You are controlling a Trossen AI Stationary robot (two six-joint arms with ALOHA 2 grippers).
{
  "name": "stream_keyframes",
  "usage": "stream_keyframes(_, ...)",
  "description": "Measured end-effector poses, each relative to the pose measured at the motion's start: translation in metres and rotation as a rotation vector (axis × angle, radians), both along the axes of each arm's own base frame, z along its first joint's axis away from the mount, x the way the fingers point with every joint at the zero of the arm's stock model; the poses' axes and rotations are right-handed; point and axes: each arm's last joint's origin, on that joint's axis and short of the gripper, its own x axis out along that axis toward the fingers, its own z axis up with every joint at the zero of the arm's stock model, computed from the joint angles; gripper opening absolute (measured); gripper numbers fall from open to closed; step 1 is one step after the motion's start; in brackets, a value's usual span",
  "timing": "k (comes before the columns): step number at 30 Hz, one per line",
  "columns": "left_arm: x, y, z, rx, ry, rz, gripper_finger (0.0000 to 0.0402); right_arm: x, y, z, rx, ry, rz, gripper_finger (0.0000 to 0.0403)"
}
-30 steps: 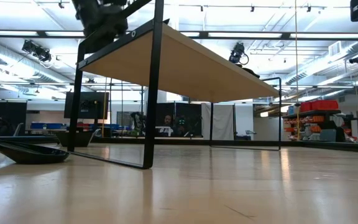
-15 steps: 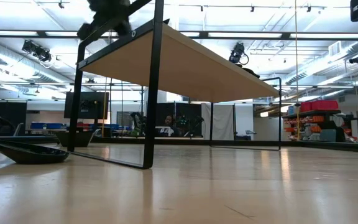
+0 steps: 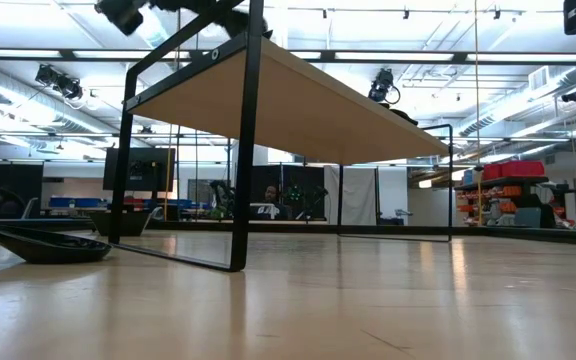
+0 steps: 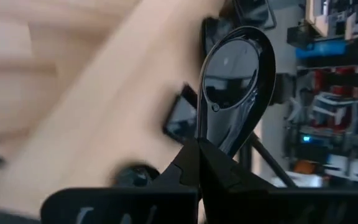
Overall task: Pick & Place Mini shaped plates
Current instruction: Stack the black teardrop shaped plate on top of the black teardrop shaped plate on the shelf
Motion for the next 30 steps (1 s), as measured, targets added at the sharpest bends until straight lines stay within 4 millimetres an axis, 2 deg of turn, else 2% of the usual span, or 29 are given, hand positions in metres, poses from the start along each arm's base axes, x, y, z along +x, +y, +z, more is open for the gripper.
stream_keyframes(9,0.009,-0.033,0.002,-0.208,-0.131,0.061,0.0,0.0,0.0,0.0,0.0,0.0,0.0,0.001)
stream_keyframes(12,0.014,-0.047,0.001,-0.282,-0.127,0.086,0.0,0.0,0.0,0.0,0.0,-0.001,0.0,0.001)
stream_keyframes(17,0.022,-0.072,0.019,-0.376,-0.189,0.106,0.0,0.0,0.0,0.0,0.0,0.002,0.0,0.001)
stream_keyframes(25,0.03,-0.093,0.043,-0.363,-0.257,0.172,0.0,0.0,0.0,0.0,0.0,0.0,0.0,0.001)
stream_keyframes(30,0.039,-0.097,0.042,-0.339,-0.24,0.218,0.0,0.0,0.0,0.0,0.0,0.0,0.0,0.001)
